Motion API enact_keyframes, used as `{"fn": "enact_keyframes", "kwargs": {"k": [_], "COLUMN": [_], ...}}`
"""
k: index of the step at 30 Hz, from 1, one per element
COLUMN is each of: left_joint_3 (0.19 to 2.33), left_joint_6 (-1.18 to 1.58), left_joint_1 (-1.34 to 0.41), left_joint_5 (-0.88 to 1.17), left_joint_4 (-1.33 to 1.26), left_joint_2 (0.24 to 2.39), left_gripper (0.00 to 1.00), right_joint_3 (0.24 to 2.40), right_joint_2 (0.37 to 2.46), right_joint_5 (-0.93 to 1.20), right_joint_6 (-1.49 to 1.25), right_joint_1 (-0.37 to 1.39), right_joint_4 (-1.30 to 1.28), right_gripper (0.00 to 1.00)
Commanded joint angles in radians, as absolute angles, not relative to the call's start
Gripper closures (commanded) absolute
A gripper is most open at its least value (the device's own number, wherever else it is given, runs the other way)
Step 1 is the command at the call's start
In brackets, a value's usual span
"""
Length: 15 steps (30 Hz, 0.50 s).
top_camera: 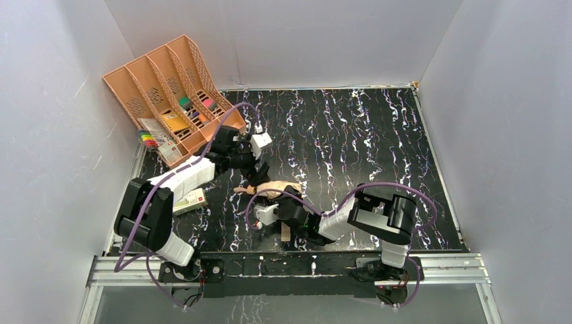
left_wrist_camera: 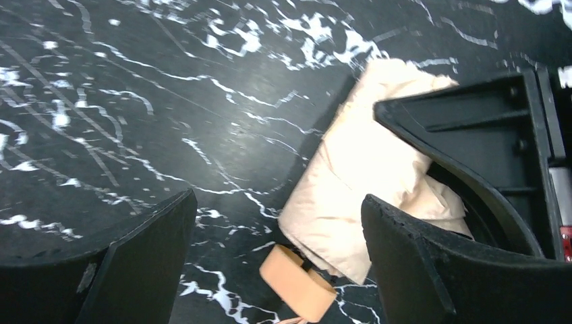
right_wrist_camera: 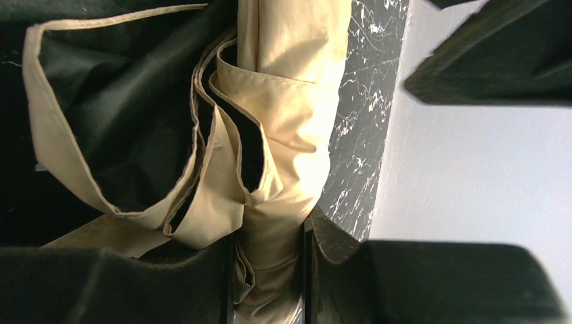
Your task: Put away the umbrella
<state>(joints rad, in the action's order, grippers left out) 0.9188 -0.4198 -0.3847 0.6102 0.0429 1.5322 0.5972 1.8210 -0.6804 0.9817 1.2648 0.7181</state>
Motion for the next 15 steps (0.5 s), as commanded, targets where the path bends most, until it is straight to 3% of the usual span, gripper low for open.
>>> {"fn": "enact_keyframes", "kwargs": {"k": [1,8,15], "left_joint_3": [0.862,0.797,0.92], "left_joint_6": [-0.567,-0.656,-0.6], "left_joint_1": [-0.442,-0.462,-0.466], "left_joint_5": [0.593,0.613,0.708], "left_joint_4": [0.161,0.165,0.21], "left_joint_2": [1.499,1.444,1.596], "left_gripper": [0.1,0.1,0.12], "right_joint_3": [0.526,0.515,0.518], "right_joint_2": [1.883,1.864,1.862], "right_joint_5": [-0.45,-0.436,-0.44], "right_joint_6": [0.971,0.968,0.959], "right_joint_1": [1.296,1.298,1.308], "right_joint_4": [0.47,0.45,0.445], "right_gripper": [0.72,0.73,0.73]}}
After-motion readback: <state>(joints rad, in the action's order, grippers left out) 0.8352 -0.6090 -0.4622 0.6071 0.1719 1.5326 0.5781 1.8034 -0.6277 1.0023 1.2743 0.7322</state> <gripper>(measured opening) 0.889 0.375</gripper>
